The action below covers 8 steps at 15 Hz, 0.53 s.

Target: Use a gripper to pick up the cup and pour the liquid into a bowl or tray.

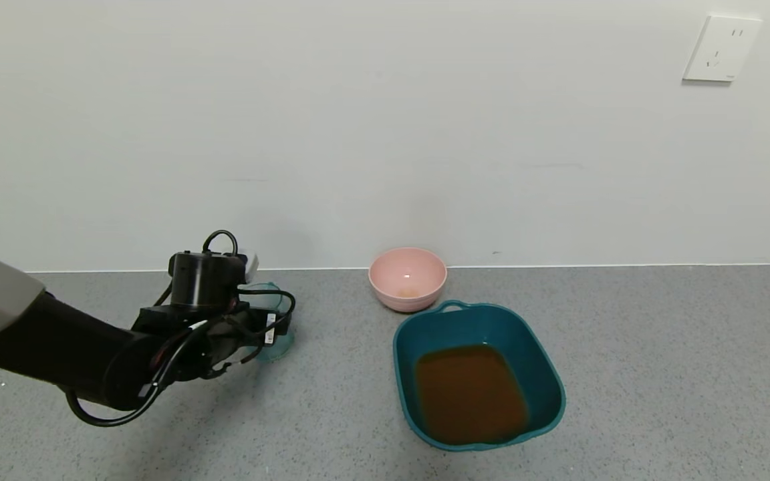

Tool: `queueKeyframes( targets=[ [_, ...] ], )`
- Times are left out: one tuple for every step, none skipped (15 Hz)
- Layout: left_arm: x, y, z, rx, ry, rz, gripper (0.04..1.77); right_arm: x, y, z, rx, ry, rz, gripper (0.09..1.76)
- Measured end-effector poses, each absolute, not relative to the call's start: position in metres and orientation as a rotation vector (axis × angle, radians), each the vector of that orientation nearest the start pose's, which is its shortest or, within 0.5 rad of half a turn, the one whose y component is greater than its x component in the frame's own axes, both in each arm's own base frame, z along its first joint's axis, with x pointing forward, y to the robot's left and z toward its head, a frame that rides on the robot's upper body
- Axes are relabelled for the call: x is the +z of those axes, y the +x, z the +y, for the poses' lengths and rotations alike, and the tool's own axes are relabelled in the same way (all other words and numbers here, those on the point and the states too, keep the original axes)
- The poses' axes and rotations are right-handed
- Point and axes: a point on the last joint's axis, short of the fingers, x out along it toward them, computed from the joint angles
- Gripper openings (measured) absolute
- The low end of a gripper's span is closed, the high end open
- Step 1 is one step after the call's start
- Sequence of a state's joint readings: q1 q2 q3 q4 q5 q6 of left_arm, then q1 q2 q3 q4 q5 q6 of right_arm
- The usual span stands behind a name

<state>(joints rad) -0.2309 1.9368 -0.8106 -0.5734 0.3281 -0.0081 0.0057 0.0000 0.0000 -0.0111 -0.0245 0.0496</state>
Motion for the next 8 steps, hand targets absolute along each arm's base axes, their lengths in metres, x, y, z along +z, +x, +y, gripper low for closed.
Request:
queueKeyframes(
  targets=[
    [0.107,0.326,-0.070,0.094,0.146,0.532,1.69,0.077,-0.023,-0.001,-0.018,0.050,-0.012,1.71],
    [0.112,0.322,-0.070,0.092,0.146,0.527,1.69,0.077,-0.023,-0.001,-0.018,0.050,-0.012,1.71],
    [0.116,0.318,-0.070,0.089,0.145,0.523,1.69,0.077,-0.023,-0.001,-0.018,0.050,-0.012,1.71],
    [0.120,0.314,-0.070,0.085,0.148,0.521,1.70,0.077,-0.023,-0.001,-0.018,0.050,-0.012,1.71],
    [0.123,0.310,-0.069,0.083,0.153,0.522,1.70,0.077,-0.023,-0.001,-0.019,0.050,-0.012,1.71],
    [0.127,0.306,-0.068,0.082,0.157,0.523,1.70,0.077,-0.023,-0.001,-0.019,0.050,-0.012,1.71],
    [0.130,0.301,-0.068,0.079,0.161,0.529,1.70,0.077,-0.023,-0.001,-0.019,0.050,-0.012,1.71],
    [0.133,0.296,-0.068,0.075,0.163,0.533,1.70,0.077,-0.023,-0.001,-0.019,0.050,-0.012,1.71]
  ],
)
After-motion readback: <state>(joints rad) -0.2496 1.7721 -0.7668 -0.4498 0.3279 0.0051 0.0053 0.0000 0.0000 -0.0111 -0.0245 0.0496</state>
